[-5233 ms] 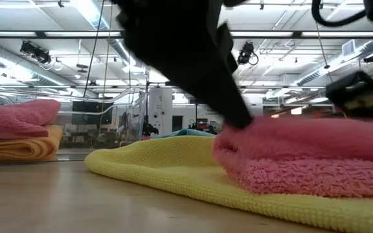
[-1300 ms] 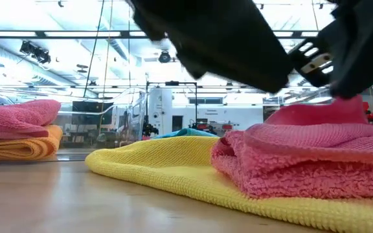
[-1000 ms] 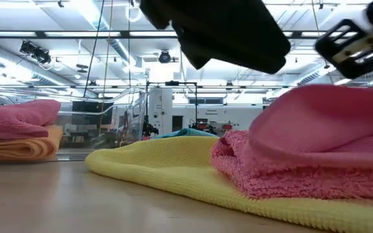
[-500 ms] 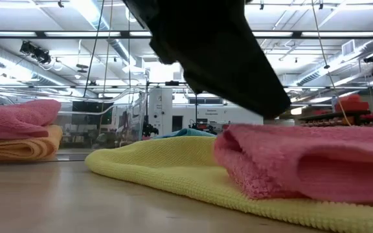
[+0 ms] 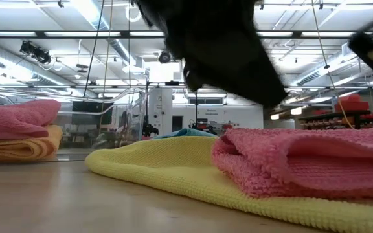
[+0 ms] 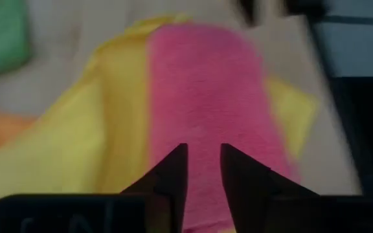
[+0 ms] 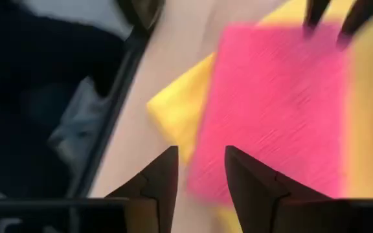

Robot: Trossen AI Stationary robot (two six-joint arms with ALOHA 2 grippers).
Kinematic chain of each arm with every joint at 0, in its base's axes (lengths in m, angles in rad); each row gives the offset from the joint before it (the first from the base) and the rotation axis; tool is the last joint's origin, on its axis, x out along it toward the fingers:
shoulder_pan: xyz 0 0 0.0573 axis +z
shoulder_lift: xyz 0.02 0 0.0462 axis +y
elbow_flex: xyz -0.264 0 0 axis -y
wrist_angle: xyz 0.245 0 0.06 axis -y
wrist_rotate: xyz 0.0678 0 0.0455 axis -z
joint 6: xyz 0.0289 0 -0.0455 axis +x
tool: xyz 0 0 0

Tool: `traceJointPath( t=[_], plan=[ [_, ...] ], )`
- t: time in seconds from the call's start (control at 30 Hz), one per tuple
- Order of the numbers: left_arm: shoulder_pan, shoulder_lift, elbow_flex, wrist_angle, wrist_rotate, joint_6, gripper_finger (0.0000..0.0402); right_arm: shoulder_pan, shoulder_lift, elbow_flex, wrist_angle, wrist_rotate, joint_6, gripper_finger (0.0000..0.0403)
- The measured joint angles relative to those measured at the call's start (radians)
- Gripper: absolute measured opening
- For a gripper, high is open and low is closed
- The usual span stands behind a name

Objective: Fold microfiber towels
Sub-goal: Fold the pink microfiber cloth, then put the folded pink microfiber cloth into the transparent bin

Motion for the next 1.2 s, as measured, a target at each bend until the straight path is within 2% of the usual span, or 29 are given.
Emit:
traceJointPath(
  t=[0.13, 0.33, 0.43, 0.53, 0.63, 0.77, 0.9, 1.1, 1.13, 1.2],
  plan=[
    [0.037, 0.014, 0.0, -0.021, 0.067, -0.07, 0.0167, -0.02, 0.026, -0.002, 0.021, 0.109, -0.048, 0.0138],
    [0.077, 0.029, -0.001, -0.063, 0.187, -0.154, 0.0266, -0.042, 0.093, -0.003, 0.079, 0.125, -0.056, 0.0155],
    [0.095, 0.058, 0.0, -0.055, 0.281, -0.183, 0.0294, -0.052, 0.126, -0.003, 0.109, 0.139, -0.058, 0.016],
    [0.109, 0.085, 0.002, -0.042, 0.34, -0.196, 0.0299, -0.06, 0.159, -0.003, 0.12, 0.143, -0.06, 0.0162],
    [0.125, 0.091, 0.002, -0.027, 0.38, -0.184, 0.0285, -0.061, 0.186, -0.004, 0.133, 0.143, -0.064, 0.0162],
    [0.137, 0.084, -0.001, -0.008, 0.397, -0.171, 0.0242, -0.061, 0.193, -0.004, 0.132, 0.144, -0.065, 0.0162],
    [0.141, 0.083, -0.001, -0.003, 0.496, -0.175, 0.0175, -0.061, 0.191, -0.004, 0.13, 0.144, -0.075, 0.0162],
    [0.14, 0.086, -0.001, 0.031, 0.511, -0.172, 0.004, -0.065, 0.187, 0.001, 0.118, 0.143, -0.098, 0.0162],
    [0.14, 0.086, -0.001, 0.046, 0.526, -0.174, 0.0023, -0.065, 0.178, 0.004, 0.101, 0.143, -0.1, 0.0162],
    [0.14, 0.086, -0.001, 0.054, 0.552, -0.174, 0.0016, -0.065, 0.143, 0.022, 0.044, 0.146, -0.099, 0.0162]
  ],
)
